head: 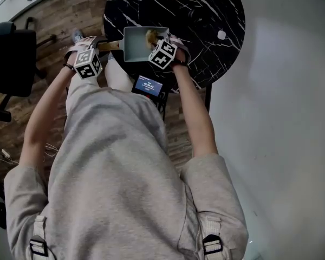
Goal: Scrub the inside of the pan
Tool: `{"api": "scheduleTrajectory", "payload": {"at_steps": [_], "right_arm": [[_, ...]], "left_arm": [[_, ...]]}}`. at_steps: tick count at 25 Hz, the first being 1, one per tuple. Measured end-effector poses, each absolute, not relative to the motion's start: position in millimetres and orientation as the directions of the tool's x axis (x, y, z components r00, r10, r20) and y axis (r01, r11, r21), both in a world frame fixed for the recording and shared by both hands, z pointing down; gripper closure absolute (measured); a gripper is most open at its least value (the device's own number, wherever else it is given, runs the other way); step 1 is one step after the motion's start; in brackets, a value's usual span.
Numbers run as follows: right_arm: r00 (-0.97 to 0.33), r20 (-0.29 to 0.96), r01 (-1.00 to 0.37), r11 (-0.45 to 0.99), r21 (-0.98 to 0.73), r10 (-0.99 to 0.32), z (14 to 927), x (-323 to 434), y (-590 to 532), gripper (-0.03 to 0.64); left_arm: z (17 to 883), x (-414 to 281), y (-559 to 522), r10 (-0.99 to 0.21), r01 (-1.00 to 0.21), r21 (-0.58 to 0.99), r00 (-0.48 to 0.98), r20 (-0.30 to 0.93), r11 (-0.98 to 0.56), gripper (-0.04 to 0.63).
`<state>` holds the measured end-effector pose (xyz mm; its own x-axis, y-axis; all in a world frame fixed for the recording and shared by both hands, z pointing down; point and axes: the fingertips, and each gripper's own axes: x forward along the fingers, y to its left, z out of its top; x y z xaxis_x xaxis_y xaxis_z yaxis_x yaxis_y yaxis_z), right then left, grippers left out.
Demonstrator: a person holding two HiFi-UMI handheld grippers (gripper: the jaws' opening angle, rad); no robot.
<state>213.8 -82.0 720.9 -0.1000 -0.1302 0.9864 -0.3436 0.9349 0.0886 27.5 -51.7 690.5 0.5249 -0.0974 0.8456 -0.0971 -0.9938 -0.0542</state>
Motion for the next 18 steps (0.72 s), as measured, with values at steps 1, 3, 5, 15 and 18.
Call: {"api": "scheduleTrajectory", "payload": {"at_steps": [1, 3, 5, 15, 18], "right_arm": [[-0.092, 0.986, -0.361, 0.928, 0.094, -0.136, 719.5, 215.3, -86.0, 0.459], [-0.06, 0.987, -0.386, 0.915, 0.116, -0.151, 717.0, 220.1, -91.9, 0.457], [-0.028, 0.984, -0.383, 0.911, 0.154, -0.178, 714.6, 223.0, -95.2, 0.451], [-0.007, 0.988, -0.462, 0.877, 0.134, -0.154, 720.8, 225.7, -104.0, 0.471], [-0.02, 0.983, -0.533, 0.834, 0.142, -0.181, 719.4, 226.3, -108.3, 0.489]], "left_arm": [[692.8, 28.0, -50.4, -0.09, -0.093, -0.048, 0.519, 0.85, -0.994, 0.416], [696.8, 28.1, -48.3, -0.079, -0.093, -0.036, 0.509, 0.857, -0.995, 0.416], [700.5, 26.9, -47.0, -0.074, -0.1, -0.027, 0.498, 0.864, -0.995, 0.416], [729.1, 15.9, -47.3, -0.087, -0.071, -0.064, 0.399, 0.913, -0.995, 0.512], [726.9, 18.2, -49.8, -0.102, -0.047, -0.091, 0.425, 0.899, -0.995, 0.515]]}}
